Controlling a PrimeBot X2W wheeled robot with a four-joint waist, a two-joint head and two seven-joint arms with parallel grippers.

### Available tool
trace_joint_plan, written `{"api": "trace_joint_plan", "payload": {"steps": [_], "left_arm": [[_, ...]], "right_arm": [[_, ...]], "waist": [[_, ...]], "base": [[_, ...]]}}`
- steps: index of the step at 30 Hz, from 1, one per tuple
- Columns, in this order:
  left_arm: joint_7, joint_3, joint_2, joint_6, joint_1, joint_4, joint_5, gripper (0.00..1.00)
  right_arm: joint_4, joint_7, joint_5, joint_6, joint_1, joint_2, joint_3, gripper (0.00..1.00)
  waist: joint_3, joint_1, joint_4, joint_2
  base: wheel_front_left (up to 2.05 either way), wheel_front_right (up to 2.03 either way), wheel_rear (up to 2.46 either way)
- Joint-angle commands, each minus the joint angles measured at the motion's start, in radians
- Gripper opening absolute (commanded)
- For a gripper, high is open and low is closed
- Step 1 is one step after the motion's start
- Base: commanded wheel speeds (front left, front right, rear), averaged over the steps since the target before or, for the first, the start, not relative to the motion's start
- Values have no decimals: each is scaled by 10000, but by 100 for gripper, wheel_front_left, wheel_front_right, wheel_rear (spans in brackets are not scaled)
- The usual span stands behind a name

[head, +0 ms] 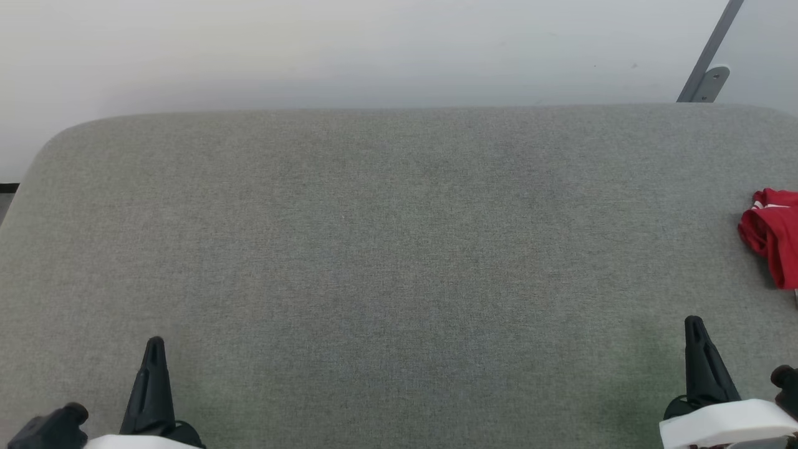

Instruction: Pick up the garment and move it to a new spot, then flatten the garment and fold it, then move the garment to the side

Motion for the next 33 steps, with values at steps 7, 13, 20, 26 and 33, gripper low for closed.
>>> {"api": "trace_joint_plan", "payload": {"steps": [7,13,20,26,33], "left_arm": [[309,-18,56,-10,-479,74,-1256,0],[536,-38,30,-13,-645,200,-2104,0],[785,-54,-5,-17,-825,336,-3027,0],[987,-64,-35,-19,-952,447,-3746,0],[1215,-71,-72,-22,-1102,571,-4544,0]], "right_arm": [[-77,339,1289,-1,-390,11,24,0],[-30,580,2160,-1,-507,39,38,0],[23,847,3112,-1,-626,71,51,0],[65,1063,3870,-1,-722,96,62,0],[108,1290,4695,-1,-832,125,72,0]], "waist": [[-39,0,-12,0],[-72,0,-22,0],[-111,0,-34,0],[-145,0,-45,0],[-184,0,-57,0]], "base": [[0,0,0],[0,0,0],[0,0,0],[0,0,0],[0,0,0]]}}
